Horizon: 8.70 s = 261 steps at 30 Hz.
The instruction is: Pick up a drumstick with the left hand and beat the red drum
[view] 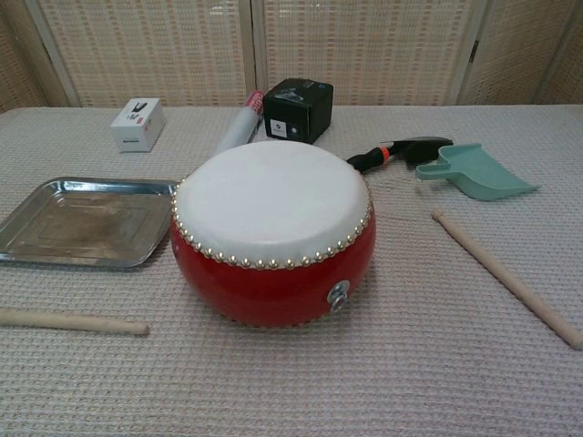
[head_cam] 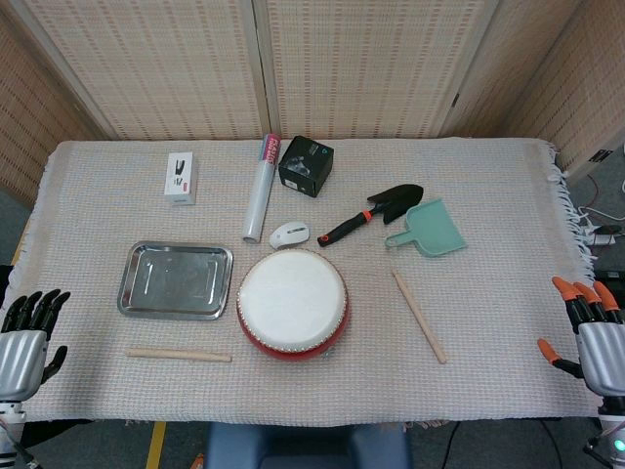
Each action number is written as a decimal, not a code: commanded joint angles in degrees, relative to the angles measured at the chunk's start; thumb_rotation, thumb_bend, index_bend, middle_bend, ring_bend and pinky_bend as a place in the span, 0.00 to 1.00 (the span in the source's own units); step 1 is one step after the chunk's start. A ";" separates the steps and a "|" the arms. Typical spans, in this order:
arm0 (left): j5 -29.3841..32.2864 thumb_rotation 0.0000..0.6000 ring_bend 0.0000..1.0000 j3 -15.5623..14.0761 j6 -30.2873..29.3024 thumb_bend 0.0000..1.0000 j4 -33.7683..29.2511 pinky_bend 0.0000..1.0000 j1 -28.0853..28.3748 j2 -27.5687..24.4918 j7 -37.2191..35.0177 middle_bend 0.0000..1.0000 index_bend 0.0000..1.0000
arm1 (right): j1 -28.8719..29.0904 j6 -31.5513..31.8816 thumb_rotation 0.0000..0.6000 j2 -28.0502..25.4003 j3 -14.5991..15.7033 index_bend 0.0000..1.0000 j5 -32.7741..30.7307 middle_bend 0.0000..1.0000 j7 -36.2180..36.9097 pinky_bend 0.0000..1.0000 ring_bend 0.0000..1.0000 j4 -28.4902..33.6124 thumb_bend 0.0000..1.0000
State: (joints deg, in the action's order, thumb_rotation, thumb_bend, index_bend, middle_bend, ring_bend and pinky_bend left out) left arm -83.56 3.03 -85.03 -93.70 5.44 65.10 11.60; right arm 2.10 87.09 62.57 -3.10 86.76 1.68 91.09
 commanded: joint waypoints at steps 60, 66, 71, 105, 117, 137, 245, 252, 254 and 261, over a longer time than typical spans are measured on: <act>5.87 1.00 0.00 -1.69 19.77 0.33 2.16 0.03 12.31 21.43 7.54 0.15 0.47 | 0.20 1.07 1.00 0.32 -0.53 0.07 1.63 0.10 6.20 0.05 0.00 -2.42 0.24; 8.73 1.00 0.00 -1.91 20.12 0.32 1.17 0.03 12.16 22.80 9.13 0.15 0.51 | 0.15 0.50 1.00 0.07 -0.39 0.07 1.11 0.10 6.61 0.05 0.00 -2.30 0.24; 9.98 1.00 0.00 -1.67 19.83 0.32 1.99 0.03 12.04 23.97 8.51 0.15 0.49 | 0.25 0.31 1.00 0.04 -0.32 0.08 1.19 0.10 6.80 0.05 0.00 -2.24 0.24; 13.49 1.00 0.00 -2.05 22.10 0.37 3.60 0.03 13.54 24.78 6.33 0.17 0.55 | 0.85 -2.29 1.00 -0.37 0.24 0.08 0.09 0.10 6.86 0.05 0.00 -1.38 0.24; 11.36 1.00 0.02 -0.50 19.06 0.37 0.32 0.04 11.19 22.59 -7.57 0.21 0.59 | 0.44 -1.45 1.00 -0.76 0.49 0.07 0.69 0.10 7.00 0.05 0.00 -1.02 0.24; -3.54 1.00 0.15 2.26 30.59 0.40 -2.49 0.13 8.89 4.70 -103.61 0.32 0.60 | 0.53 -0.74 1.00 -1.18 0.55 0.07 1.73 0.10 5.73 0.05 0.00 0.62 0.24; -14.70 1.00 0.57 -14.45 12.37 0.24 10.81 0.54 14.88 17.98 -88.30 0.60 0.59 | -0.50 1.30 1.00 -1.33 -0.10 0.07 1.59 0.10 4.72 0.05 0.00 1.85 0.24; -14.06 0.98 0.56 -14.66 13.32 0.22 9.74 0.53 15.60 17.43 -88.23 0.58 0.58 | -0.51 1.20 1.00 -1.32 -0.10 0.07 1.46 0.10 4.71 0.05 0.00 1.82 0.24; -13.89 0.91 0.56 -14.73 13.95 0.21 9.02 0.52 16.10 16.91 -88.80 0.58 0.57 | -0.48 1.09 1.00 -1.34 -0.10 0.07 1.41 0.10 4.71 0.05 0.00 1.84 0.24; -13.42 0.69 0.56 -14.59 14.33 0.21 8.53 0.52 16.42 16.77 -87.42 0.57 0.57 | -0.51 1.07 1.00 -1.37 -0.15 0.07 1.25 0.10 4.53 0.05 0.00 1.91 0.24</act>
State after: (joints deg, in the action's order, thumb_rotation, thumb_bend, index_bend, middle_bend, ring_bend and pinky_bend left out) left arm -96.89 -11.53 -70.70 -85.18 21.81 81.88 -75.91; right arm 1.58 88.18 61.20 -3.25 88.00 6.20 92.99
